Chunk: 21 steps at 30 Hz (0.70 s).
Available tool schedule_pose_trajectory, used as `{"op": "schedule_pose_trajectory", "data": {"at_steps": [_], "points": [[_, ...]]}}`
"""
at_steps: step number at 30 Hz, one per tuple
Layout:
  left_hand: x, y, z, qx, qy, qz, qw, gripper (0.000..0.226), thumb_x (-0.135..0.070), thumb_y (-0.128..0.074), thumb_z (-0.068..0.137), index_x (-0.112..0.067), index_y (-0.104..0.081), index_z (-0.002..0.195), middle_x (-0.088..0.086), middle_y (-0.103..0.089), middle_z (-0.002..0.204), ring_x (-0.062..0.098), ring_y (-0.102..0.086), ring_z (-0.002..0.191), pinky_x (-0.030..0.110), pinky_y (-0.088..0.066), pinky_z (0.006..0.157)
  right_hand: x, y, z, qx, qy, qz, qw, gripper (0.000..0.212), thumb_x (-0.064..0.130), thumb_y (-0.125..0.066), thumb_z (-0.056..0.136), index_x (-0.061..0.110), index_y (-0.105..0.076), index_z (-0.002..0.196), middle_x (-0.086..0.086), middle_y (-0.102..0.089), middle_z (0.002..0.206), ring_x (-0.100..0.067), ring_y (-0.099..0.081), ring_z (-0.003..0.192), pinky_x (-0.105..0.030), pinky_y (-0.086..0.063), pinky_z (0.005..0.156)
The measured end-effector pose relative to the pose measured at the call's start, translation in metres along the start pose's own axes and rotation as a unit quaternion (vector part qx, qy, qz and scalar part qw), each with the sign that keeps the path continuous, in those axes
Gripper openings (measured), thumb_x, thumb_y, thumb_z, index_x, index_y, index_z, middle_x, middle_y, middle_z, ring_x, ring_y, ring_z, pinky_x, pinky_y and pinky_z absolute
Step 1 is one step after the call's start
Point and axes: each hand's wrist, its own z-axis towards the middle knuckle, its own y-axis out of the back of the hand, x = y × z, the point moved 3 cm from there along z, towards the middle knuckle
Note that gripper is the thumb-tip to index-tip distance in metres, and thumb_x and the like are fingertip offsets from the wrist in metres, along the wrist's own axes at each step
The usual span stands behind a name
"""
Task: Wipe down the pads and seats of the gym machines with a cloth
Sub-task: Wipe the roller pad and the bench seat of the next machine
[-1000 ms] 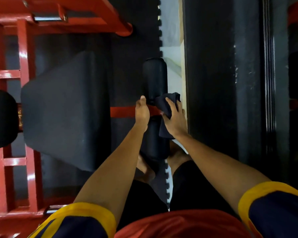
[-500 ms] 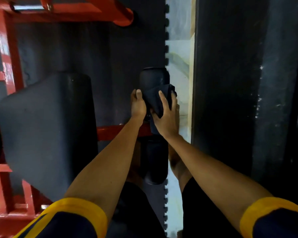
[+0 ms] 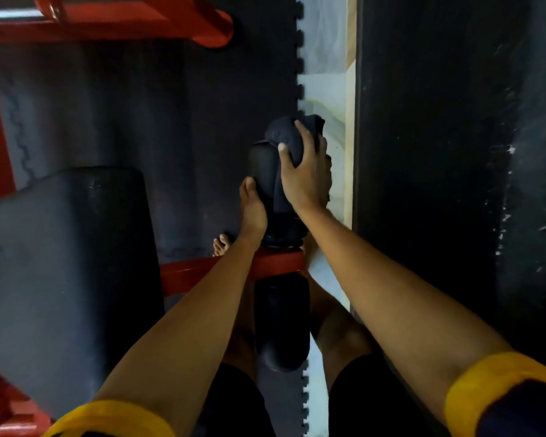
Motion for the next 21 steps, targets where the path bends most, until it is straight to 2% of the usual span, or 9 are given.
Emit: {"op": "schedule_pose_trajectory", "data": {"at_steps": [2, 4, 6, 9, 11, 14, 16, 17, 21], "points": [[0.01, 0.003, 0.006, -0.021, 0.01, -0.039, 0.999, 0.07, -0.061, -0.027, 0.099, -0.015, -0.044, 0.149, 0.001, -0.051, 0.148, 0.011, -0.045, 0.136, 0.029, -0.03, 0.118, -0.005, 0.0, -0.029, -0.013, 0.019, -0.028, 0.999, 0.061, 0.061, -0.042, 0.098, 0.04, -0.036, 0.154, -0.004, -0.033, 0.161, -0.036, -0.051, 0.131, -0.053, -0.052, 0.096], [0.016, 0.001, 0.009, -0.011, 0.017, -0.052, 0.998, 0.078, -0.072, -0.035, 0.092, -0.016, -0.053, 0.143, 0.002, -0.059, 0.141, 0.013, -0.052, 0.132, 0.037, -0.033, 0.119, -0.024, -0.002, -0.079, -0.002, 0.047, -0.071, 0.996, 0.062, 0.061, -0.041, 0.1, 0.043, -0.027, 0.158, -0.006, -0.025, 0.166, -0.038, -0.043, 0.139, -0.055, -0.047, 0.103], [0.039, 0.004, 0.025, -0.024, 0.046, -0.088, 0.995, 0.075, -0.072, -0.041, 0.094, -0.016, -0.055, 0.141, 0.003, -0.059, 0.14, 0.017, -0.052, 0.131, 0.04, -0.034, 0.119, -0.047, -0.007, -0.13, 0.046, 0.049, -0.084, 0.994, 0.066, 0.062, -0.039, 0.1, 0.047, -0.015, 0.16, -0.009, -0.018, 0.167, -0.041, -0.031, 0.147, -0.062, -0.038, 0.11], [0.073, 0.005, 0.047, 0.021, 0.089, -0.089, 0.992, 0.092, -0.093, -0.049, 0.075, -0.027, -0.06, 0.138, -0.001, -0.062, 0.138, 0.017, -0.056, 0.13, 0.043, -0.036, 0.118, -0.06, -0.008, -0.161, 0.089, 0.028, -0.062, 0.994, 0.067, 0.066, -0.032, 0.1, 0.051, -0.004, 0.159, -0.012, -0.013, 0.167, -0.045, -0.02, 0.151, -0.066, -0.031, 0.113], [0.075, 0.004, 0.046, 0.009, 0.073, -0.079, 0.994, 0.083, -0.084, -0.043, 0.085, -0.021, -0.06, 0.136, 0.003, -0.064, 0.134, 0.017, -0.058, 0.127, 0.038, -0.041, 0.113, -0.047, -0.005, -0.136, 0.056, 0.028, -0.065, 0.996, 0.062, 0.063, -0.034, 0.102, 0.048, -0.014, 0.159, -0.012, -0.02, 0.166, -0.043, -0.03, 0.147, -0.063, -0.037, 0.111], [0.015, 0.002, 0.006, -0.008, 0.008, -0.03, 0.999, 0.058, -0.049, -0.03, 0.105, -0.007, -0.054, 0.136, 0.001, -0.062, 0.127, 0.0, -0.058, 0.115, 0.016, -0.041, 0.099, -0.013, -0.003, -0.064, -0.006, 0.04, -0.069, 0.997, 0.058, 0.051, -0.046, 0.101, 0.038, -0.034, 0.157, -0.011, -0.03, 0.162, -0.039, -0.045, 0.135, -0.053, -0.046, 0.104], [0.009, 0.002, 0.006, 0.017, -0.02, -0.02, 0.999, 0.042, -0.04, -0.026, 0.11, -0.015, -0.051, 0.133, -0.012, -0.058, 0.122, -0.015, -0.055, 0.106, 0.005, -0.038, 0.09, 0.002, -0.004, -0.029, -0.015, 0.039, -0.075, 0.996, 0.058, 0.049, -0.048, 0.1, 0.035, -0.038, 0.156, -0.011, -0.032, 0.162, -0.038, -0.049, 0.131, -0.05, -0.048, 0.099], [0.008, 0.003, 0.006, 0.017, -0.017, -0.017, 1.0, 0.04, -0.04, -0.025, 0.111, -0.018, -0.049, 0.134, -0.015, -0.058, 0.122, -0.017, -0.054, 0.106, 0.004, -0.038, 0.089, 0.004, -0.005, -0.023, -0.016, 0.038, -0.077, 0.996, 0.058, 0.049, -0.049, 0.1, 0.035, -0.038, 0.156, -0.011, -0.032, 0.161, -0.038, -0.05, 0.13, -0.05, -0.048, 0.098], [0.006, 0.006, -0.002, 0.002, 0.005, -0.022, 1.0, 0.063, -0.055, -0.03, 0.102, -0.01, -0.052, 0.14, 0.005, -0.061, 0.133, 0.013, -0.057, 0.123, 0.024, -0.045, 0.104, -0.014, -0.002, -0.071, 0.005, 0.052, -0.096, 0.994, 0.06, 0.057, -0.042, 0.103, 0.04, -0.026, 0.159, -0.009, -0.025, 0.165, -0.038, -0.042, 0.139, -0.053, -0.045, 0.105]]}}
